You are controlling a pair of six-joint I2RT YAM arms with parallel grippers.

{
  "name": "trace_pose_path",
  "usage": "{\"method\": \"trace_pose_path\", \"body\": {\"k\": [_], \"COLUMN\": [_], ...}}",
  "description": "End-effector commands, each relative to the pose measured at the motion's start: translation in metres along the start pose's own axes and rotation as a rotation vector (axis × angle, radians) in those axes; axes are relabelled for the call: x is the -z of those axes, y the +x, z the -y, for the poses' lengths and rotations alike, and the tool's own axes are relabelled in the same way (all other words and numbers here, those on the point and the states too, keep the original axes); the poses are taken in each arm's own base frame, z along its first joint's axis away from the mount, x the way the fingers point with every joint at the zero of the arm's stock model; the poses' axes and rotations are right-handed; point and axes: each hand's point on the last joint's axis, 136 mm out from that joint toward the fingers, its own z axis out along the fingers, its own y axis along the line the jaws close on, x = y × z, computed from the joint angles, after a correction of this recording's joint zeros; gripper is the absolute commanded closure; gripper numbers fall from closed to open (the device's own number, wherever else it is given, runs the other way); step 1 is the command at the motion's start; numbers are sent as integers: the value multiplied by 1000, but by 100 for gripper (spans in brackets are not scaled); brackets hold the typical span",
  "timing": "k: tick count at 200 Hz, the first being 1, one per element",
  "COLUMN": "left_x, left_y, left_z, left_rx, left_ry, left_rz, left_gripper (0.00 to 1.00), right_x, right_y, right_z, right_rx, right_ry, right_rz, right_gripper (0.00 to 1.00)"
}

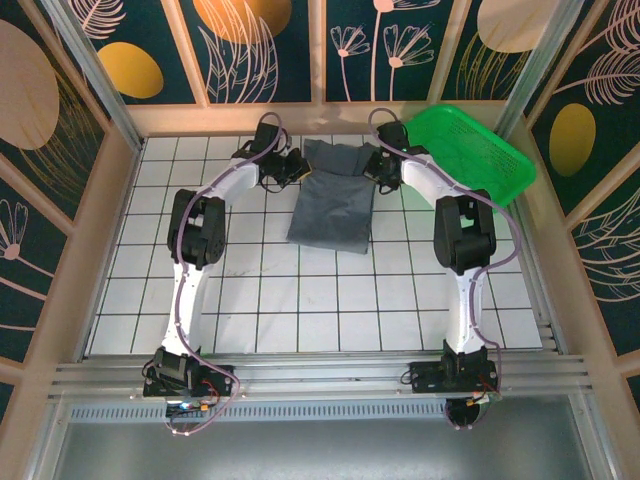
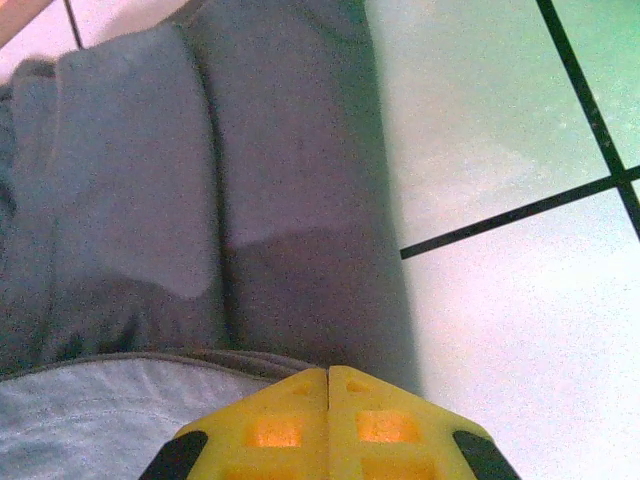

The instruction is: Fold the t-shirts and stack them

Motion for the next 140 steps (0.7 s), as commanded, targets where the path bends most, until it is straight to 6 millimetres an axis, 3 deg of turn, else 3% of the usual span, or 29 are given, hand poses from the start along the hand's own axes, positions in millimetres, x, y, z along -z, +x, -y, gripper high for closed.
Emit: {"method": "trace_pose_path", "body": {"k": [1,24,57,79,101,140], "left_x": [-19,-20,13,46,73,92], "left_y": [5,5,-3,4,39,129], "left_z": [-18,-26,-20,-25,-40,-77], "left_rx": [3,-8,-44,-48,4,187], "left_ry": [-29,-70,-154,-231,-250,-202], "left_rz": [-35,-33,30,72,51,-102], "left_gripper": [82,61,28,25,28,32], "right_x": [-20,-27,-7,19,44,70], "right_y": [10,13,6,11,35,120], "right_z": [14,17,24,30,31,29], "right_rx": [-22,-17,-22,-33,-22,-33], "right_ry": [65,75,110,122,119,50], "right_rz": [-34,-51,-19,10,3,-122], "right_gripper": [100,100,62,46,43,43]}}
